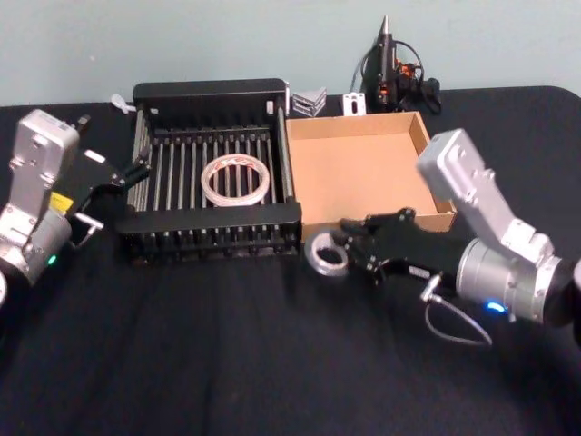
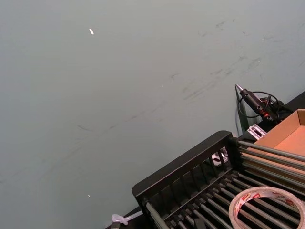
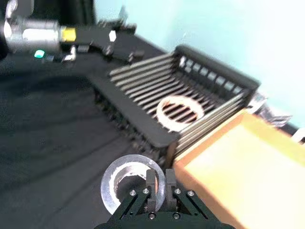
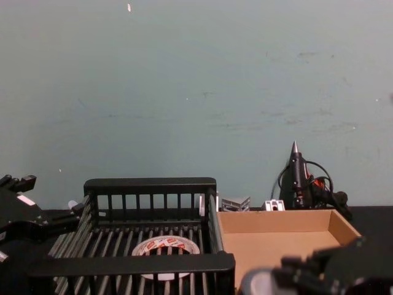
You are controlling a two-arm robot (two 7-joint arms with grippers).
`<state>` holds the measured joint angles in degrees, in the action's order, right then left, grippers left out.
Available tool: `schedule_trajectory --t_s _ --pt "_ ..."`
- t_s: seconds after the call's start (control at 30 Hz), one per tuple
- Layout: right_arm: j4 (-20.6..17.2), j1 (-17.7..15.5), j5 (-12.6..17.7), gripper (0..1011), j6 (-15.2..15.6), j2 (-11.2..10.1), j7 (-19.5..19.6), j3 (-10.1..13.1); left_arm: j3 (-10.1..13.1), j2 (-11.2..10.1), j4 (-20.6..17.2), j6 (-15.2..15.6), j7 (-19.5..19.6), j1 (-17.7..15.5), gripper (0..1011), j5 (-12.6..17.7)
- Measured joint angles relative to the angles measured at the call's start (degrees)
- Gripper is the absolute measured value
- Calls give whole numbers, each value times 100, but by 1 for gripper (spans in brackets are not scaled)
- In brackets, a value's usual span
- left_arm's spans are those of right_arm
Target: Pick up the white tape and place it into the black box , Pick up the silver tape and place it into the brown box.
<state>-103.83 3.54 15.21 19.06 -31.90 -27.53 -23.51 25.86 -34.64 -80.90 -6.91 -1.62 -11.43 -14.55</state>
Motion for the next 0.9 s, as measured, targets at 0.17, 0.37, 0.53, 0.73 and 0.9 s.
schedule_trajectory --t_s 0.17,0.37,0.53,0.73,0.9 --pt "-2 69 163 129 -151 74 202 178 0 0 0 0 0 0 1001 0" --pt "268 372 241 129 -203 375 565 320 0 0 0 0 0 0 1001 0" --pt "618 713 227 129 -204 671 837 366 0 0 0 0 0 0 1001 0" --pt "1330 1301 72 129 -112 1150 1189 370 0 0 0 0 0 0 1001 0" --pt "2094 1797 -149 129 -43 1552 1450 325 0 0 0 0 0 0 1001 0"
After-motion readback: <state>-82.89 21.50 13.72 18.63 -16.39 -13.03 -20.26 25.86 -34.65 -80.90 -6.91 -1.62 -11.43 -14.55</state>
